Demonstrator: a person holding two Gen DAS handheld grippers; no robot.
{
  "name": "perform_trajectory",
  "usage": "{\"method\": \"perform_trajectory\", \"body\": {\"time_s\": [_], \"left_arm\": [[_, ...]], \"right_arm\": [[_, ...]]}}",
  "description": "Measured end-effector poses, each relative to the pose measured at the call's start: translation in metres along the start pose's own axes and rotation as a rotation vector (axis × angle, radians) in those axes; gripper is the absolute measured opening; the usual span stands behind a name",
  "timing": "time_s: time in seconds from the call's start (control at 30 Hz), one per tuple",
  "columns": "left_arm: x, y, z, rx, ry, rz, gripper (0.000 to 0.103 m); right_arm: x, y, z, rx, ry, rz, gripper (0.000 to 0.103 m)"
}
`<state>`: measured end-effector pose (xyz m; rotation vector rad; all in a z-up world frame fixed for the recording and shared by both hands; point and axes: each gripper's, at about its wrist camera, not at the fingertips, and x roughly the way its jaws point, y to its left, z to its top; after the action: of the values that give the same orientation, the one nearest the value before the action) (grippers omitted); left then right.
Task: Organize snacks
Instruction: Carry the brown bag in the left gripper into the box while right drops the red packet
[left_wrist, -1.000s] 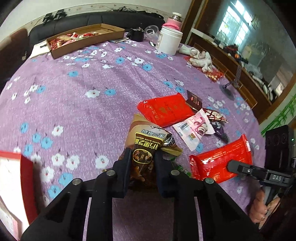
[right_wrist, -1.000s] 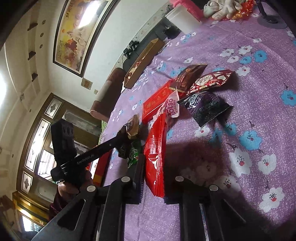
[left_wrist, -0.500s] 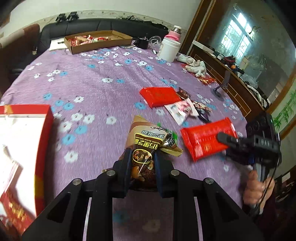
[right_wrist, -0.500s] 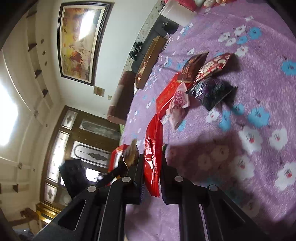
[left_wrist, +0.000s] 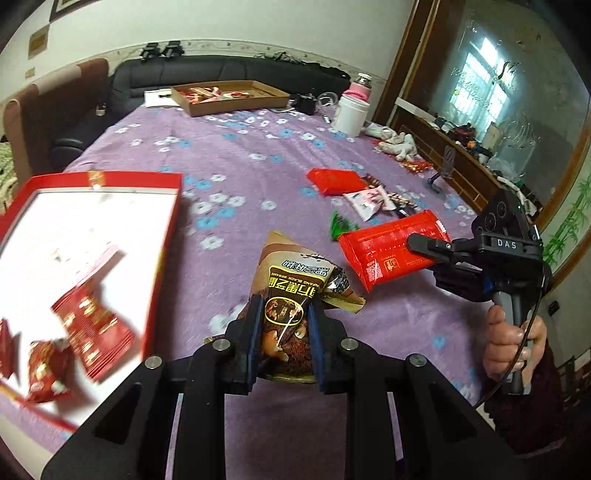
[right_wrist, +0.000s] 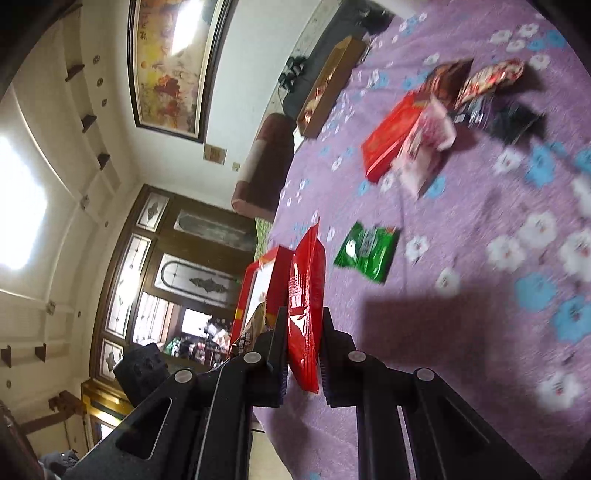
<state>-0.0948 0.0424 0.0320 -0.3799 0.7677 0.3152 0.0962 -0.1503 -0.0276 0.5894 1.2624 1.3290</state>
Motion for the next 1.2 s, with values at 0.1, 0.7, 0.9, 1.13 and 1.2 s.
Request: {"method": "perform_trajectory", "body": {"time_s": [0.1, 0.7, 0.9, 1.13, 1.2], "left_arm": [[-0.010, 0.007, -0.003, -0.009, -0.030, 0.035, 0.020], [-0.026, 0.032, -0.009, 0.002, -0.078, 0.101, 0.041], [-0.012, 0.013, -0.011, 0.098, -0.038, 0.114, 0.077], [0.034, 0.004, -0.017, 0.140, 0.122, 0.092, 0.080], [0.039, 0.004, -0.016, 0.135, 0.127, 0.081, 0.078]], "right_arm": [[0.012, 0.005, -0.005, -0.004, 0.028, -0.004, 0.014], [0.038, 0.016, -0.011, -0.043, 0.021, -0.160, 0.014], [0.034, -0.004, -0.013, -0.008, 0.030, -0.110, 0.018], [0.033, -0.015, -0.010, 0.040, 0.054, -0.031, 0.023], [0.032, -0.016, -0.010, 0.038, 0.058, -0.020, 0.023]]}}
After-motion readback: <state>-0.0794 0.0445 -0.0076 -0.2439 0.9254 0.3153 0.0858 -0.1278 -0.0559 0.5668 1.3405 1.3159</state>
